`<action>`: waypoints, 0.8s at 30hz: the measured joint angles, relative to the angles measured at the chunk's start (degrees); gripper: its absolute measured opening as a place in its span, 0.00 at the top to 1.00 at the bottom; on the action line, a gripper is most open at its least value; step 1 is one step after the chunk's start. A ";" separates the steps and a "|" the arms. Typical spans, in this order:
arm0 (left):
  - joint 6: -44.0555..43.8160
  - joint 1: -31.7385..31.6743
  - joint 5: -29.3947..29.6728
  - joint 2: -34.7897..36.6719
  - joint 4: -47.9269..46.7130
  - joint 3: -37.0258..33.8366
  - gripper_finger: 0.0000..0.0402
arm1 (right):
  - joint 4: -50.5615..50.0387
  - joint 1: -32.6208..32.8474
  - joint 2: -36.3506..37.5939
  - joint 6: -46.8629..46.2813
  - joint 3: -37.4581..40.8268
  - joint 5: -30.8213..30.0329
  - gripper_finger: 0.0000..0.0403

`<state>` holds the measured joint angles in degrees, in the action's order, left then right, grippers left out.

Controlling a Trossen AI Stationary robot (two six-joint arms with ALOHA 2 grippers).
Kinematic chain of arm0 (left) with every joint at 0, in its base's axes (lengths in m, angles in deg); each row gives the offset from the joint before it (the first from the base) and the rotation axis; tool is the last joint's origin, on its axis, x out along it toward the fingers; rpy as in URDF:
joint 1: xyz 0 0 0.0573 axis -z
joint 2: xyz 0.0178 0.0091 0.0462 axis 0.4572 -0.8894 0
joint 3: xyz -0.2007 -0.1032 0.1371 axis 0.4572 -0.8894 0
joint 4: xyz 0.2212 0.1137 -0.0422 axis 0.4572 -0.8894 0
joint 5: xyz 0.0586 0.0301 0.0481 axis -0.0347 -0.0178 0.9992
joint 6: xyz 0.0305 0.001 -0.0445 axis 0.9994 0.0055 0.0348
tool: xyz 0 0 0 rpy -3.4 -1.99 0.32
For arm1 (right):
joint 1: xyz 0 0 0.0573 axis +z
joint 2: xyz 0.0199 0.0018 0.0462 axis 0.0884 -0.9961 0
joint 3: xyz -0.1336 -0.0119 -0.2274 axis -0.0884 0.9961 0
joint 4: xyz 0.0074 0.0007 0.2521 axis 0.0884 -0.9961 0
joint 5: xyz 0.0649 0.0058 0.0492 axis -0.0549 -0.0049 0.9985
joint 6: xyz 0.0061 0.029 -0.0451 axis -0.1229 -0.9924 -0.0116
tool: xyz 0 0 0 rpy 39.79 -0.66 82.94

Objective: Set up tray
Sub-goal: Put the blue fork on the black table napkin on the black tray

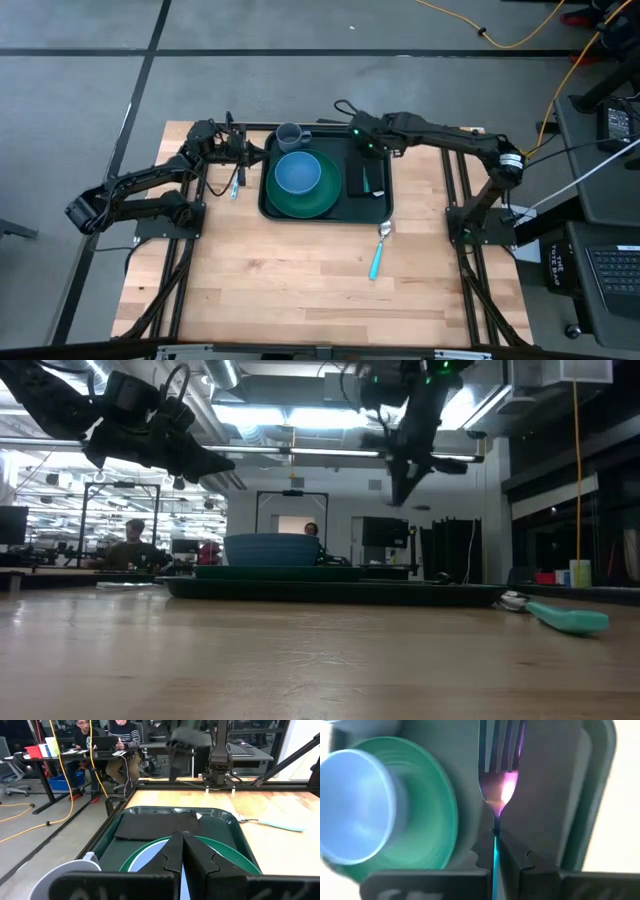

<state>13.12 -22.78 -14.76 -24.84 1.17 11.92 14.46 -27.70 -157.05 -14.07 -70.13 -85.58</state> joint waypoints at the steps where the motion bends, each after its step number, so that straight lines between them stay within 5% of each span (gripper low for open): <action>1: 0.00 0.00 0.00 0.00 0.00 0.00 0.99 | -0.67 -0.89 -0.50 -0.02 0.00 0.42 0.96; 24: -0.01 -0.01 0.00 0.00 -0.02 0.00 0.99 | -0.85 -4.25 -12.36 -2.84 0.00 1.42 0.96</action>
<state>13.11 -22.79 -14.76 -24.84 1.14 11.92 13.61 -31.95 -169.41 -16.91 -70.13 -84.16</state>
